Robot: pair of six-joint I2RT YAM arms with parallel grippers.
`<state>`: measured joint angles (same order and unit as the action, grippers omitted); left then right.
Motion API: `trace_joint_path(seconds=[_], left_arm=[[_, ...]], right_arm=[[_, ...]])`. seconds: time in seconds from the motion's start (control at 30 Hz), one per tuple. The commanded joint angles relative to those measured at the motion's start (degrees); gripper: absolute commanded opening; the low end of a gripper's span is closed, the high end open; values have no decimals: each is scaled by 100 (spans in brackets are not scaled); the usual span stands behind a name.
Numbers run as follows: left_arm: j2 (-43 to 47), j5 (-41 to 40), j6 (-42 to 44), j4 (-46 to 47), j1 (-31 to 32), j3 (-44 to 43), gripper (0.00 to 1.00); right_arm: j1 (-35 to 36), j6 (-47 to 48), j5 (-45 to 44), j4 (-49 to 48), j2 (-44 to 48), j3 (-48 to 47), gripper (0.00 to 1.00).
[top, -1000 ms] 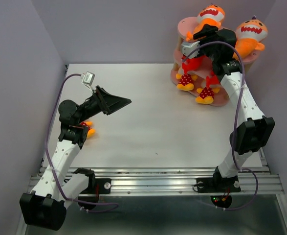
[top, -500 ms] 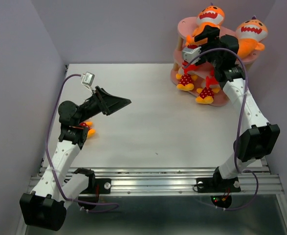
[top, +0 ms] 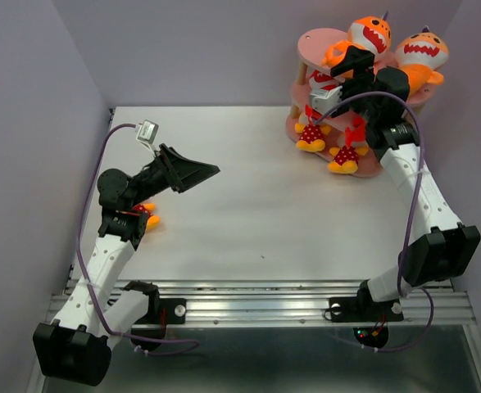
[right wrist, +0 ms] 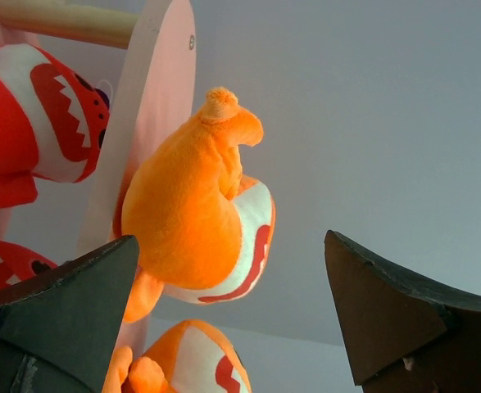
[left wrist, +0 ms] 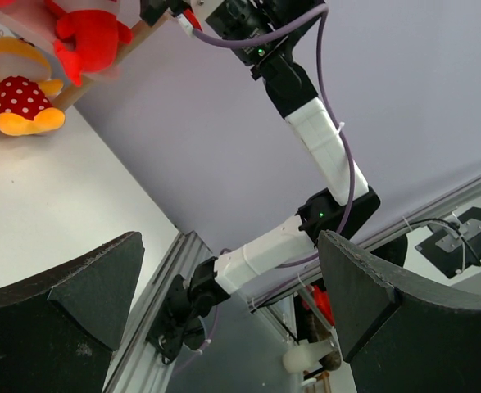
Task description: Place and organize the stuffed toys onto the shelf
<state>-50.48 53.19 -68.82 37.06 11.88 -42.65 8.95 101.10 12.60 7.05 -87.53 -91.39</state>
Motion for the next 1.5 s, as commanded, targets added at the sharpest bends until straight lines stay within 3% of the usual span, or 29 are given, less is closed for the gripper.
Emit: trace_joint_path(seconds=[0.0,0.33,0.83,0.97,1.07,1.17,1.3,1.47], left_arm=[[117,69,123,363,-28,12,99],[161,86,158,258,-37,-68,99],[82,16,430,30,-63,-243,99],[100,-89,763,-303,-63,-357,99],[135,-221,1167,-716,-63,-559,99],[143,-318,1475,-1006,-72,-682,99],[240,-528,1923,-1534,-72,-867,99],[460,-1213,3013,-2632,-80,-1192,99]], right_arm=[[-25,-20,181,-257,376,166,100],[-25,-20,348,-20,631,350,100],[-25,-10,1411,1896,1826,772,100],[-25,-1676,1772,2073,1994,194,100],[-25,-4045,1589,1635,1906,-641,98],[-25,-5795,1160,1178,1749,-1509,98],[-25,-7512,202,877,1353,-2686,95],[-25,-8343,-363,833,1159,-3182,96]])
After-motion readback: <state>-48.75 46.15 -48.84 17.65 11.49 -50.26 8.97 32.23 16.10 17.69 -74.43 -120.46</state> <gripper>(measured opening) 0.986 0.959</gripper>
